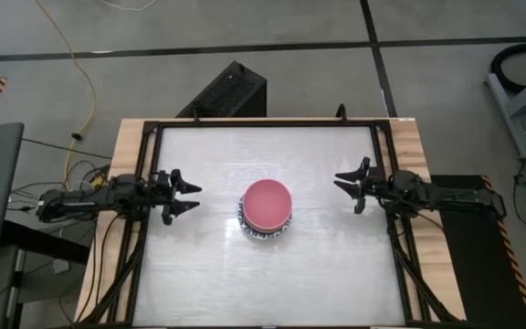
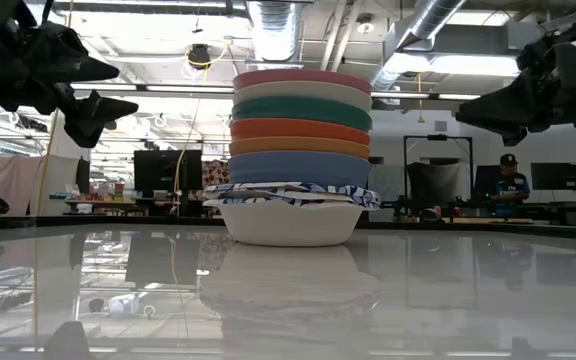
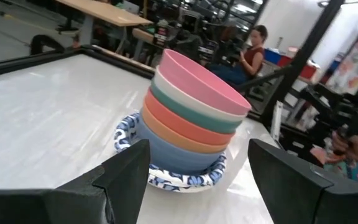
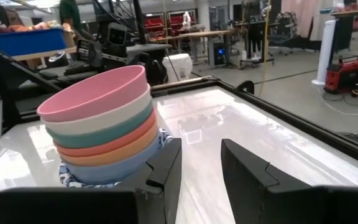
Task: Nest bowls inside each other
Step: Return to Home Position
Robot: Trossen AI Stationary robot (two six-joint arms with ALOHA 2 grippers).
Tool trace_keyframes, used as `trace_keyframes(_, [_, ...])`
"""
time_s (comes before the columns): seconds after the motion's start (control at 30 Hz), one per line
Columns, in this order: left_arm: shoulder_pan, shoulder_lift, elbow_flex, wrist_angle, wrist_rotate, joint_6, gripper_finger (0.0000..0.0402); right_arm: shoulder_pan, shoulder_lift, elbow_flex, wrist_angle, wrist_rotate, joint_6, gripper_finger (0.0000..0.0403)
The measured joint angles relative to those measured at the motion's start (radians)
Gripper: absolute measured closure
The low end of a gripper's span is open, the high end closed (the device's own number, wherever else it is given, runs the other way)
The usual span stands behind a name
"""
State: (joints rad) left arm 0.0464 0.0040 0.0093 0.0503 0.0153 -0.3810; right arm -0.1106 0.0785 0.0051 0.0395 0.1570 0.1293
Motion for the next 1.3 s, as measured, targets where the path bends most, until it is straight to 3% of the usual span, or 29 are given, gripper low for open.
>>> trace_keyframes(0.2, [0.075,0.0,0.0,0.002,0.124,0.03,0.0141,-0.004,0.001,0.0,0.0,0.0,0.001,0.0269])
trace_keyframes(0.47, [0.127,0.0,-0.001,-0.009,0.021,0.023,0.0141,-0.002,0.001,0.0,0.0,-0.001,0.025,0.0269])
trace_keyframes(0.77, [0.046,0.0,-0.001,0.022,0.014,0.193,0.0141,-0.001,0.001,0.0,0.018,-0.019,-0.02,0.0268])
trace_keyframes(1.3, [-0.006,0.0,-0.001,0.037,-0.083,0.168,0.0141,-0.001,0.001,-0.001,0.016,-0.028,-0.017,0.0268])
